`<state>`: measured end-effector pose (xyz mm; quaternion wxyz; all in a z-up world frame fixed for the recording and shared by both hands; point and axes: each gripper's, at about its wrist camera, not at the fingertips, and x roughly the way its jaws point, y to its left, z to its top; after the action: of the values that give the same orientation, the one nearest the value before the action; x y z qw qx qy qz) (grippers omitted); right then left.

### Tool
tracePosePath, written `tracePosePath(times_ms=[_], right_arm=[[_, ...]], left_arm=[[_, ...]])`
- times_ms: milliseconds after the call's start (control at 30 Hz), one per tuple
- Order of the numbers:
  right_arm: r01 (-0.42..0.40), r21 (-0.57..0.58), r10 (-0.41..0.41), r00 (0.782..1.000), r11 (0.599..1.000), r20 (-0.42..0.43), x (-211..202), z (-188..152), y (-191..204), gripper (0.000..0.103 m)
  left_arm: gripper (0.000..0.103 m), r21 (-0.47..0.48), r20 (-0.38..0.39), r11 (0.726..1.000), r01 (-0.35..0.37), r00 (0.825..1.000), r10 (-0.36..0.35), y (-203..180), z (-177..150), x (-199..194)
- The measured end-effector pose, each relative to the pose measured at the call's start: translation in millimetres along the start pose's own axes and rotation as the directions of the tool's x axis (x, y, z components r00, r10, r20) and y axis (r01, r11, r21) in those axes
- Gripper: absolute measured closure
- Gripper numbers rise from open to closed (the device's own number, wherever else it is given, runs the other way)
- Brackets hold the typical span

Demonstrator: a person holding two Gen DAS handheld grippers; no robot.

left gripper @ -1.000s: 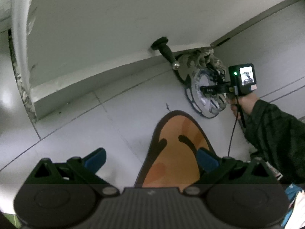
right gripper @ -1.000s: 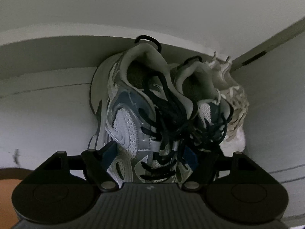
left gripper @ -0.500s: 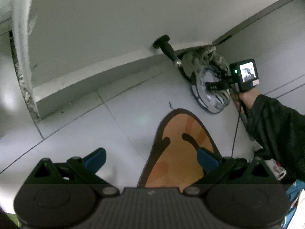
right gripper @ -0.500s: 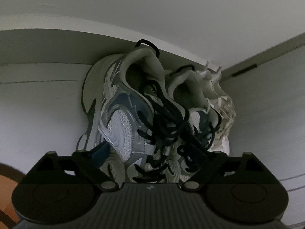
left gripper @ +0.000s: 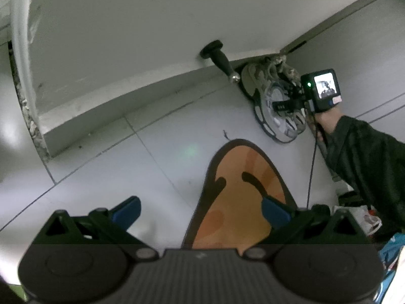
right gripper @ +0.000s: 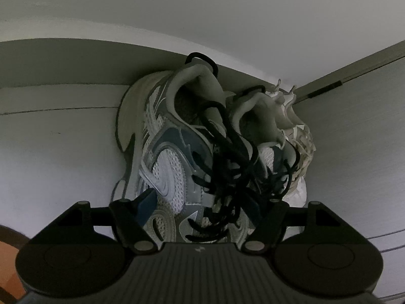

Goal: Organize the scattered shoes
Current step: 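Withdraw the right gripper back from the placed grey sneakers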

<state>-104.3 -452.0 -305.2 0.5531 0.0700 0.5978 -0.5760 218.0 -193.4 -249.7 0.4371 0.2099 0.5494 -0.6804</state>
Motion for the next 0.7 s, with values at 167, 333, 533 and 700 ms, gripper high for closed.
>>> tracePosePath(times_ms=[167,333,533,700], right_arm=[[0.0,0.094,-0.001,1.0,0.996,0.011,-20.1,-7.9,-7.8,0.027],[-0.01,0.131,0.007,1.0,0.991,0.025,-52.8,-16.1,-13.8,0.027],[-0.027,0.335,0.026,1.0,0.942,0.008,-109.0,-40.4,-18.7,0.027],[-0.05,0.456,0.06,0.998,0.888,-0.007,-148.0,-59.2,-22.1,0.027]], left_arm=[[0.0,0.013,0.011,1.0,0.014,1.0,-0.014,-3.8,-0.4,-5.0],[0.0,0.045,0.029,0.998,0.034,0.999,-0.036,-10.0,-3.1,-10.0],[0.0,0.017,0.054,0.995,0.093,0.994,-0.094,-6.1,-2.5,-17.9],[0.0,0.052,0.084,0.988,0.149,0.985,-0.153,-12.1,-6.8,-29.8]])
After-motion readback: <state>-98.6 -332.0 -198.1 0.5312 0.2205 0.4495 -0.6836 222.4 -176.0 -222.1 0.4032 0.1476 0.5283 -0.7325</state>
